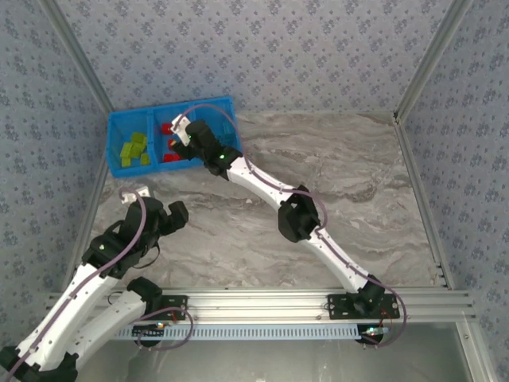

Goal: Sort the legos into containers by color

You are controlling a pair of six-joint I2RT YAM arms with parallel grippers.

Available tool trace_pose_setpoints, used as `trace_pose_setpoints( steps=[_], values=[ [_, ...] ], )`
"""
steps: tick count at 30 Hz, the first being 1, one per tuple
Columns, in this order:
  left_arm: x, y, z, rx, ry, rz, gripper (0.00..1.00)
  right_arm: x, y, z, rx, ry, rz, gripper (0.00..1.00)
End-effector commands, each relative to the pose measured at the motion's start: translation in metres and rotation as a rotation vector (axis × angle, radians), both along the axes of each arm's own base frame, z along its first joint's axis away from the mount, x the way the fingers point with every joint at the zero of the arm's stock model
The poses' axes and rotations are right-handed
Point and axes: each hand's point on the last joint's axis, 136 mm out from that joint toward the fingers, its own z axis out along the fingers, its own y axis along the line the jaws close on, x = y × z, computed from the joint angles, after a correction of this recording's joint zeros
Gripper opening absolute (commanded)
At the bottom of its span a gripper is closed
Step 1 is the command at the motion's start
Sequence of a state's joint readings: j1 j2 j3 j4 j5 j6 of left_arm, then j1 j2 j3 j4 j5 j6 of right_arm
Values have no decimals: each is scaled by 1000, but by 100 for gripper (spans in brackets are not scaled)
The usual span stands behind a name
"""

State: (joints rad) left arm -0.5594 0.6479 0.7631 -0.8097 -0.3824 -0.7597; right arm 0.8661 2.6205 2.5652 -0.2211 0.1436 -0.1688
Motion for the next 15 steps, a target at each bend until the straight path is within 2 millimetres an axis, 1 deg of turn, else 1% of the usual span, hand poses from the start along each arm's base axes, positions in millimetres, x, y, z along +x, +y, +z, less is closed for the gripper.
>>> trace_pose_setpoints(
  steps=[1, 2, 3, 4, 6, 8, 10, 11, 12, 14, 15],
  values=[
    [17, 6, 7, 89, -97, 13, 99, -47, -27, 80, 59, 33, 63, 70],
    [21, 7, 9, 108, -128, 14, 99, -59, -39, 87, 62, 38, 70, 73],
    [24, 7, 9, 121, -155, 9, 99, -69, -50, 88, 62, 42, 71, 74],
    [27, 8, 11, 133, -195, 7, 99, -81, -67, 103, 76, 34, 65, 76],
    [33, 7, 15, 162, -271, -21, 99, -102, -100, 108, 52, 41, 22, 79],
    [40, 2, 19, 195, -349, -74, 99, -117, -145, 117, 33, 23, -82, 81],
    [46, 4, 21, 248, -395, -83, 99, -131, -191, 112, 16, 6, -205, 82],
    [49, 9, 20, 293, -419, -78, 99, -139, -218, 111, 15, -11, -271, 82],
    [52, 13, 20, 322, -445, -59, 99, -146, -240, 108, 17, -28, -325, 84],
    [58, 22, 14, 392, -483, -39, 99, -159, -295, 97, 19, -58, -459, 86],
    [61, 26, 11, 405, -495, -26, 99, -164, -319, 90, 20, -68, -520, 87]
  ],
)
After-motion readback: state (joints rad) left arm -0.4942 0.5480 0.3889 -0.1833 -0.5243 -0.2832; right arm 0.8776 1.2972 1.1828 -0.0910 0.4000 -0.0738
